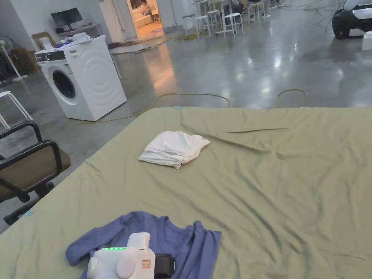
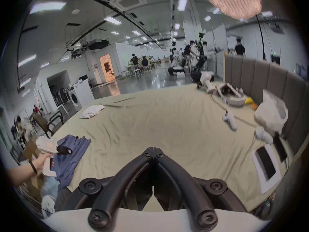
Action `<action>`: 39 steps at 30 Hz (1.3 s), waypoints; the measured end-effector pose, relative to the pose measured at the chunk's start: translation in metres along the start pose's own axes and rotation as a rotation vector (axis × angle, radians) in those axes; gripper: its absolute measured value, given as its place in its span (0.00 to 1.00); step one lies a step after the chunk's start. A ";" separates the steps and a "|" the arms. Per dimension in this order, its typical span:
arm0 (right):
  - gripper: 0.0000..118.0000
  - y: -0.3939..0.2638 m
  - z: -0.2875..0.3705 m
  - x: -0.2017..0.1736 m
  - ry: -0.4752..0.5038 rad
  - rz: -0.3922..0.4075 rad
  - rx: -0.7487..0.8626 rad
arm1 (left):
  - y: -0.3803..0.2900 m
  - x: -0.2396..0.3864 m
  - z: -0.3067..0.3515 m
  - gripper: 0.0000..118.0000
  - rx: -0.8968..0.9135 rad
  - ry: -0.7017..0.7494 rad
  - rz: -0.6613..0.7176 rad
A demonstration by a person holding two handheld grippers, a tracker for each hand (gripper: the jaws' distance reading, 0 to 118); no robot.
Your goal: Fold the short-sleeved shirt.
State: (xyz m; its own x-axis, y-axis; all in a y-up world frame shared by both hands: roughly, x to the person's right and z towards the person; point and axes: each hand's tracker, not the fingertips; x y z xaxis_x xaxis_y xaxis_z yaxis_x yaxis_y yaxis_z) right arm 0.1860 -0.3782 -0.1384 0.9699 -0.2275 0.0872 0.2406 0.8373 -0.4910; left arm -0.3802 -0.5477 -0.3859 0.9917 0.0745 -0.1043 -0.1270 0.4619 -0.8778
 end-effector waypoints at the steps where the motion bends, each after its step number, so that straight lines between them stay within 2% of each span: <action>1: 0.00 -0.001 -0.003 0.003 -0.009 -0.016 -0.009 | -0.001 0.001 -0.006 0.80 -0.001 0.014 -0.004; 4: 0.00 -0.001 -0.008 0.008 -0.042 -0.017 -0.028 | -0.005 -0.003 -0.015 0.78 0.001 0.010 0.008; 5: 0.00 -0.007 -0.008 0.027 -0.043 -0.018 -0.028 | -0.002 -0.002 -0.013 0.77 -0.006 0.016 0.009; 7: 0.00 -0.009 -0.008 0.033 -0.035 -0.031 -0.029 | -0.002 -0.001 -0.011 0.64 -0.003 0.009 -0.006; 9: 0.00 -0.014 -0.008 0.044 -0.035 -0.040 -0.035 | -0.003 0.008 -0.008 0.56 -0.004 0.017 -0.012; 10: 0.00 -0.015 -0.007 0.046 -0.037 -0.041 -0.037 | -0.003 0.010 -0.006 0.42 -0.001 0.015 -0.015; 11: 0.00 -0.016 -0.005 0.049 -0.036 -0.042 -0.035 | -0.004 0.010 -0.006 0.21 0.008 0.008 -0.021; 12: 0.00 -0.018 -0.003 0.052 -0.031 -0.047 -0.031 | -0.002 0.008 -0.004 0.05 0.014 0.012 -0.019; 15: 0.00 -0.023 0.002 0.059 -0.027 -0.065 -0.034 | 0.001 0.002 -0.011 0.05 -0.004 0.006 0.017; 18: 0.00 -0.028 0.011 0.069 -0.036 -0.085 -0.029 | 0.003 -0.008 -0.002 0.04 0.007 -0.052 0.118; 20: 0.00 -0.030 0.019 0.076 -0.036 -0.095 -0.018 | 0.010 -0.012 0.027 0.04 0.085 -0.146 0.226; 22: 0.00 -0.031 0.025 0.077 -0.038 -0.099 -0.005 | 0.019 -0.008 0.057 0.04 0.189 -0.256 0.271; 26: 0.00 -0.037 0.040 0.094 -0.042 -0.136 0.022 | 0.043 0.047 0.119 0.04 0.305 -0.389 0.162; 30: 0.00 -0.040 0.063 0.099 -0.047 -0.182 0.064 | 0.055 0.150 0.149 0.04 0.348 -0.552 0.007; 33: 0.00 -0.039 0.082 0.102 -0.077 -0.179 0.090 | 0.044 0.248 0.150 0.04 0.321 -0.675 -0.130; 37: 0.00 -0.038 0.108 0.111 -0.133 -0.189 0.130 | 0.005 0.374 0.138 0.04 0.206 -0.905 -0.232; 39: 0.00 -0.041 0.121 0.118 -0.169 -0.203 0.147 | -0.031 0.437 0.132 0.04 0.113 -0.959 -0.370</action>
State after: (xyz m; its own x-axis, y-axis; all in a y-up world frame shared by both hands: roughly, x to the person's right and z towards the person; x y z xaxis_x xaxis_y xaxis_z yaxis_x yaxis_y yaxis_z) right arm 0.2949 -0.3794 -0.0033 0.8913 -0.3218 0.3195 0.4210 0.8490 -0.3192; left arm 0.0547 -0.4129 -0.3422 0.5451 0.5612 0.6228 0.1327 0.6757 -0.7251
